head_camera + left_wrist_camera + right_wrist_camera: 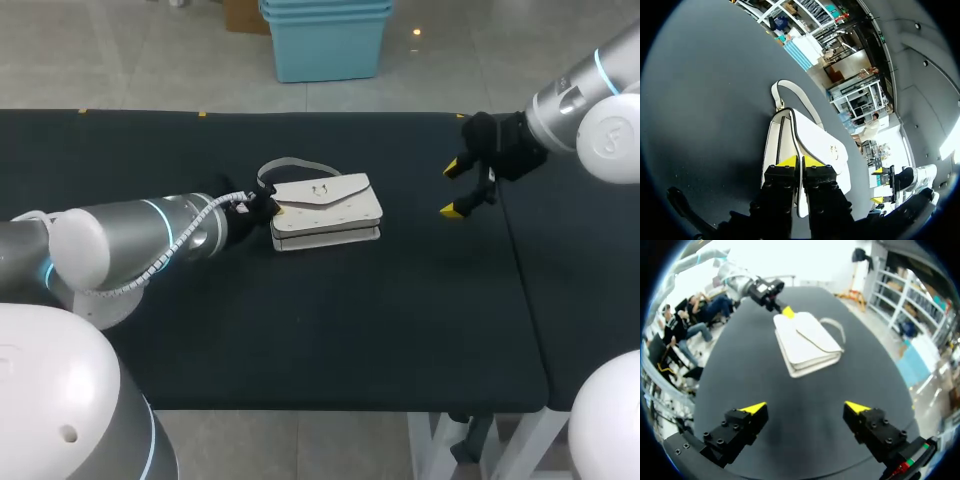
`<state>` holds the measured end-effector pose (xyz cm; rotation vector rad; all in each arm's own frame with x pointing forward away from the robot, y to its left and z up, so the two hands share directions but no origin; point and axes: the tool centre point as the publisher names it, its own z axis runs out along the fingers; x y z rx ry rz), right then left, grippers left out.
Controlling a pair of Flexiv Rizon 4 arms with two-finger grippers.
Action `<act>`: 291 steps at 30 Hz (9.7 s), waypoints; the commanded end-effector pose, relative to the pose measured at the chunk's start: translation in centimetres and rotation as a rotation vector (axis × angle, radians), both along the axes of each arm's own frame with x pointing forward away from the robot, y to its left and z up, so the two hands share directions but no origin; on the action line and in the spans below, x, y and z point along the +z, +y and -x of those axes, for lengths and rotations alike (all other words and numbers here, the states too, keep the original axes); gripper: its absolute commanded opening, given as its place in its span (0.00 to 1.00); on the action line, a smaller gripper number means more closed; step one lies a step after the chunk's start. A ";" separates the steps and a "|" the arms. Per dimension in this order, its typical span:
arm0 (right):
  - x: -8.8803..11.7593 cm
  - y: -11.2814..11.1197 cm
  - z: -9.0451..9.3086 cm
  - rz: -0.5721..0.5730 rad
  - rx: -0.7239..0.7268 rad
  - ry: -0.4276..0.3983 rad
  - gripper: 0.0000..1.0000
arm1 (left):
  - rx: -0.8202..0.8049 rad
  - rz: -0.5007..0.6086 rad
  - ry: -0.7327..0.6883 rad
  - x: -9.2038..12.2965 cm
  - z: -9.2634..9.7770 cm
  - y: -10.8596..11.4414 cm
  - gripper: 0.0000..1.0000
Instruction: Pick up the bag, open it, inspect its contents, close it, and place it on the opposite side
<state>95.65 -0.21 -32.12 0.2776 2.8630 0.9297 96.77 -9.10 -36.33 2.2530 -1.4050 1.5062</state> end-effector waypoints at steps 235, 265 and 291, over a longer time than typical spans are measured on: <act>-3.8 9.5 2.2 0.327 -0.007 -0.461 0.77 | -1.569 -0.672 -0.762 5.9 -6.3 -1.5 1.00; -5.2 8.6 -0.1 0.510 -0.062 -0.639 0.26 | -1.709 -0.665 -0.915 4.4 -5.9 -2.0 1.00; -5.8 9.5 1.3 0.569 -0.122 -0.647 0.00 | -1.587 -0.935 -1.379 3.4 -5.1 -5.4 1.00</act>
